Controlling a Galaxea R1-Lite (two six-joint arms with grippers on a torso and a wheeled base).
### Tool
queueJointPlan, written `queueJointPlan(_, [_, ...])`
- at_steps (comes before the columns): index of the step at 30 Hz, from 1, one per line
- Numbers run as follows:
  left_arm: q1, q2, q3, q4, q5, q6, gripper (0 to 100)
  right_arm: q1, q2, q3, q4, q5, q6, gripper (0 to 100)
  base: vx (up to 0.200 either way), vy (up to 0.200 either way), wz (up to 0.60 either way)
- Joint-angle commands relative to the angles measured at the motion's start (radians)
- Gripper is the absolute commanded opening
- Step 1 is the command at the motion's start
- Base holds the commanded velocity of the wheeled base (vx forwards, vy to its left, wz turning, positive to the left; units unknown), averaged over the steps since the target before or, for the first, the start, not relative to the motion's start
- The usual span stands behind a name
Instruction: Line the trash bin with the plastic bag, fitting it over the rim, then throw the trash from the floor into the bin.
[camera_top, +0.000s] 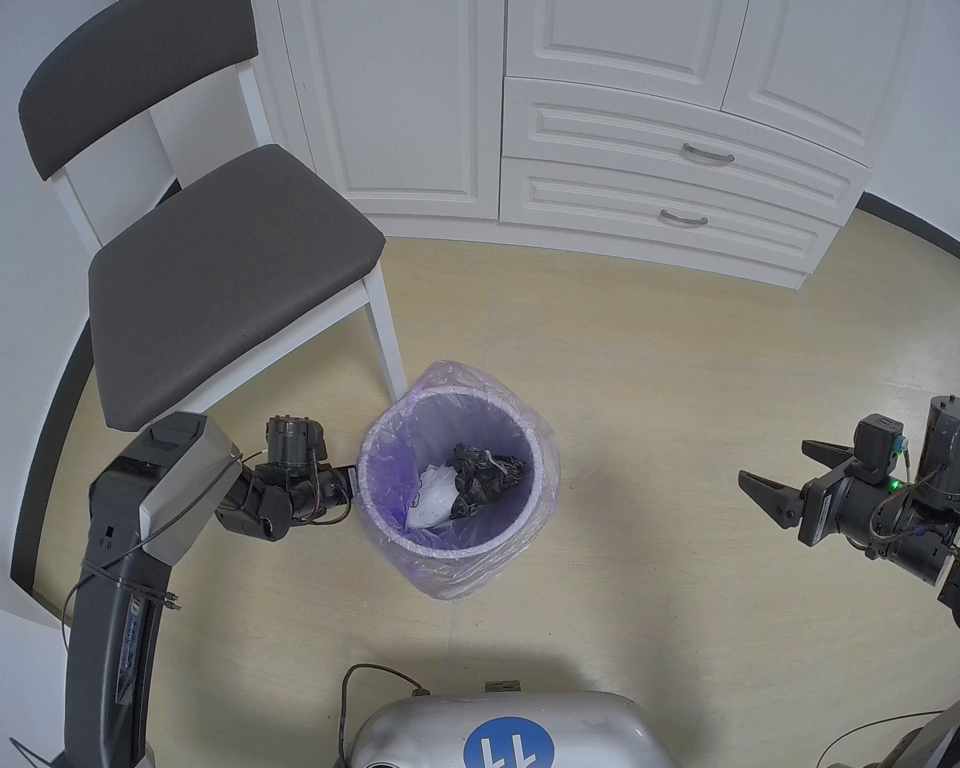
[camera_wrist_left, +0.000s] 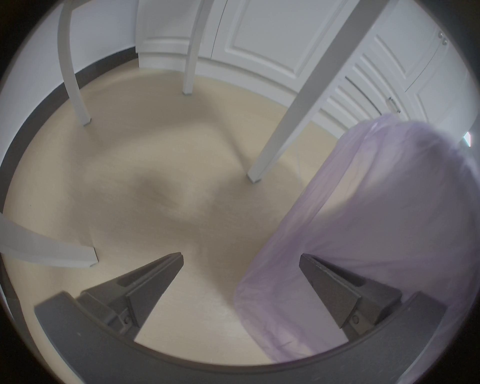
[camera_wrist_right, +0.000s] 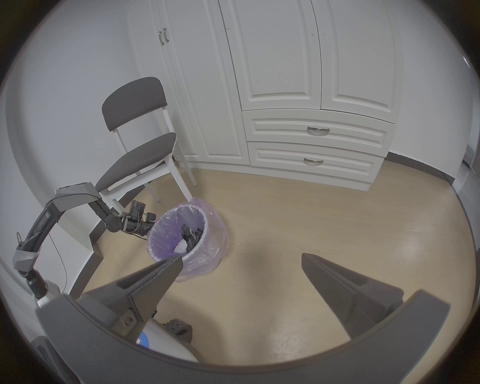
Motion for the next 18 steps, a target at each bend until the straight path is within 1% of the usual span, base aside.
queueJointPlan(1, [-0.01,0.072,-0.082,0.072,0.017,0.009,100,-0.011,0.022,0.0,0.0,0.004,-0.001,100,0.0,0.0,0.0])
queueJointPlan(4, [-0.016,0.076,-0.095,0.107,0.053,0.02,100,-0.012,0.022,0.002,0.0,0.004,-0.001,100,0.0,0.0,0.0])
queueJointPlan(12, [-0.01,0.076,-0.081,0.129,0.093,0.068,100,-0.012,0.02,0.005,0.0,0.004,-0.003,100,0.0,0.0,0.0])
queueJointPlan(15, [-0.007,0.081,-0.066,0.132,0.122,0.089,100,-0.011,0.019,0.007,0.0,0.004,-0.004,100,0.0,0.0,0.0])
queueJointPlan(18, [-0.005,0.104,-0.076,0.133,0.179,0.134,100,-0.011,0.02,0.007,0.0,0.006,-0.004,100,0.0,0.0,0.0])
